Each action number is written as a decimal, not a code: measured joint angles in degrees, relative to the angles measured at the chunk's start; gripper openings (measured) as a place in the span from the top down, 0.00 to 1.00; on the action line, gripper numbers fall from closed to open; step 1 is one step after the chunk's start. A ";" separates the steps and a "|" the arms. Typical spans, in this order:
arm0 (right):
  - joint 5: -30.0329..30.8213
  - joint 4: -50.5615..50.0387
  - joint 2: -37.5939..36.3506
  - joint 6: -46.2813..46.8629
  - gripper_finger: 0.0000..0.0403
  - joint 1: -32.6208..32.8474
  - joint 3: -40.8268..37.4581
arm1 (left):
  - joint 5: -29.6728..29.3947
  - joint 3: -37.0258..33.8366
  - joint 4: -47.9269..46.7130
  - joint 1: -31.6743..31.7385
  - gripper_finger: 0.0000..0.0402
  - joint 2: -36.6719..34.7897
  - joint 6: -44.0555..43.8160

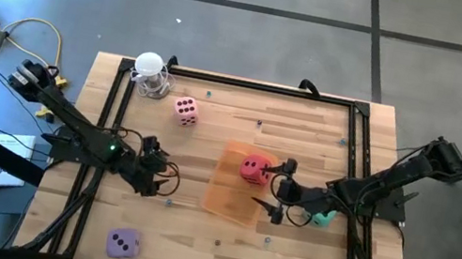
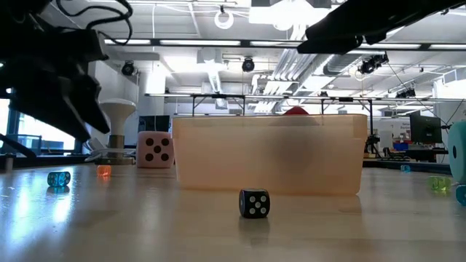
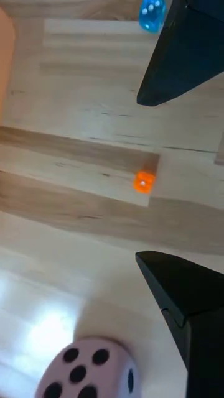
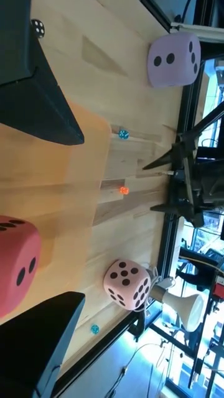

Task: Pick & Place Dice
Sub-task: Put the small orange die into the orange bin

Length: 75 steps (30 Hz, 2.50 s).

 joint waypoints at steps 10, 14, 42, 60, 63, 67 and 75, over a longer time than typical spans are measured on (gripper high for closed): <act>-0.16 -0.27 0.00 -0.15 0.01 -0.20 0.00 | 5.10 -3.08 1.67 1.79 0.03 -0.02 2.16; -0.33 -0.27 0.00 -0.15 0.01 -0.74 0.00 | 5.51 -4.04 3.01 3.09 0.03 -0.02 2.18; -5.76 -0.03 0.24 -0.12 0.01 -3.19 0.00 | 6.82 -9.24 18.08 4.34 0.03 7.37 5.72; -5.76 -0.01 0.24 -0.42 0.01 -3.19 0.00 | 7.67 -21.20 39.33 6.37 0.03 7.44 6.69; -5.76 0.02 0.24 -0.55 0.01 -3.19 0.00 | 7.62 -21.59 39.42 6.37 0.03 7.48 6.81; -5.76 0.01 0.24 -0.61 0.01 -3.19 0.00 | 7.43 -22.18 39.34 6.39 0.03 7.48 8.25; -5.78 0.01 0.22 -0.65 0.01 -3.19 0.00 | 7.84 -23.11 41.12 8.73 0.02 7.51 8.90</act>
